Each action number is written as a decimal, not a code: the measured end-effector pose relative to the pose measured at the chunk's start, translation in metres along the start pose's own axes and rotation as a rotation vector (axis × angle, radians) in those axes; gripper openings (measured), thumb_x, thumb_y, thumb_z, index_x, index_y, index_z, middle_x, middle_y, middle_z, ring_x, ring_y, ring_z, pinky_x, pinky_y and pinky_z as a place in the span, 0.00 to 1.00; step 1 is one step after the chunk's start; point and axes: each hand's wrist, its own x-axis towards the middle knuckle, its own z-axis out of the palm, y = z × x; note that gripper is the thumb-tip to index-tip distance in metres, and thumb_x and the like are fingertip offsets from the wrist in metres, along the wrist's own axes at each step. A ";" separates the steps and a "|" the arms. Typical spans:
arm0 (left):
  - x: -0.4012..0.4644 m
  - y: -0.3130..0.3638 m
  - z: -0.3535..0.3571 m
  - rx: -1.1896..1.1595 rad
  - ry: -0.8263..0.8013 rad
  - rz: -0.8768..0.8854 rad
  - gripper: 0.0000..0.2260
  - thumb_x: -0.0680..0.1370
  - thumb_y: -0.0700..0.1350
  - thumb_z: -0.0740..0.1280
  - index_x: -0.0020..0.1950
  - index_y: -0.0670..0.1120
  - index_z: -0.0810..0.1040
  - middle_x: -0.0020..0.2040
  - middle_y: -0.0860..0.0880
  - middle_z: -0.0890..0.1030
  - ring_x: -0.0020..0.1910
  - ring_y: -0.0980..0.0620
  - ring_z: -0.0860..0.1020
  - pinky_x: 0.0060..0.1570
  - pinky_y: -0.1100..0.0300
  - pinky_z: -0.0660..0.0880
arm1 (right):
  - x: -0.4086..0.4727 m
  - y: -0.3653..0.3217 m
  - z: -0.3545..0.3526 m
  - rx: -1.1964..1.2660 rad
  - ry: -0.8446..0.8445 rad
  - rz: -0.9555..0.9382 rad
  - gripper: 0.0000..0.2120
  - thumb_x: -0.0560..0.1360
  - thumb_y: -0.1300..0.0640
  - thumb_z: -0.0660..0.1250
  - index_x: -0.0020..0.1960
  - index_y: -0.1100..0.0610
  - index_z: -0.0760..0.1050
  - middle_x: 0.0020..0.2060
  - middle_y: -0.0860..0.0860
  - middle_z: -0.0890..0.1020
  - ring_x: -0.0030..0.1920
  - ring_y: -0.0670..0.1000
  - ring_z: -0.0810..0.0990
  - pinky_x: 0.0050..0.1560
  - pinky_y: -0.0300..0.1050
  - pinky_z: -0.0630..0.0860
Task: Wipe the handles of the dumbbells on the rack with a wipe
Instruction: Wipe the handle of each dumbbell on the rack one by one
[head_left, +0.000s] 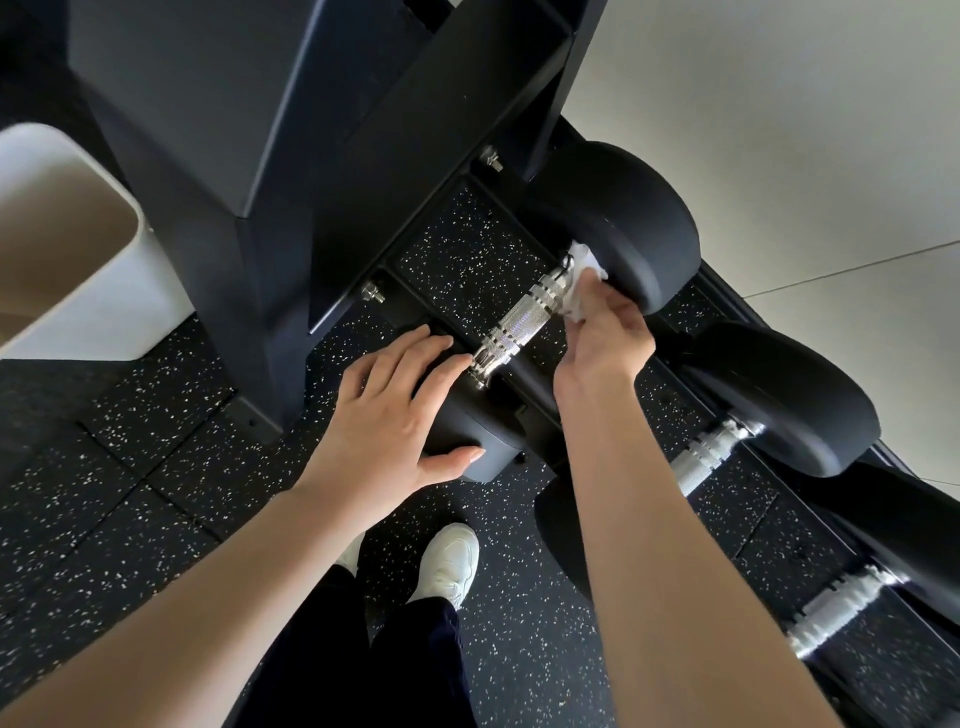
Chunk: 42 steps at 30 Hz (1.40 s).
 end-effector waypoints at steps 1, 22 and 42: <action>0.000 0.000 0.000 -0.006 -0.001 -0.002 0.32 0.72 0.63 0.59 0.68 0.44 0.72 0.68 0.46 0.72 0.72 0.46 0.66 0.64 0.49 0.62 | -0.002 0.000 -0.001 0.024 -0.017 0.023 0.07 0.71 0.64 0.72 0.38 0.58 0.74 0.34 0.49 0.80 0.37 0.46 0.79 0.51 0.43 0.78; 0.000 -0.002 0.006 -0.038 0.059 0.004 0.30 0.70 0.63 0.61 0.67 0.46 0.73 0.68 0.47 0.72 0.71 0.46 0.66 0.63 0.47 0.63 | 0.039 0.044 -0.041 0.303 -0.602 0.315 0.06 0.68 0.64 0.69 0.42 0.59 0.74 0.49 0.54 0.82 0.51 0.51 0.80 0.55 0.43 0.78; 0.000 0.001 0.005 -0.044 0.071 -0.010 0.31 0.70 0.63 0.61 0.67 0.46 0.73 0.68 0.47 0.72 0.71 0.46 0.66 0.64 0.48 0.62 | 0.010 0.059 -0.060 -0.069 -0.753 0.295 0.05 0.69 0.67 0.67 0.38 0.60 0.71 0.30 0.53 0.80 0.35 0.50 0.81 0.53 0.49 0.76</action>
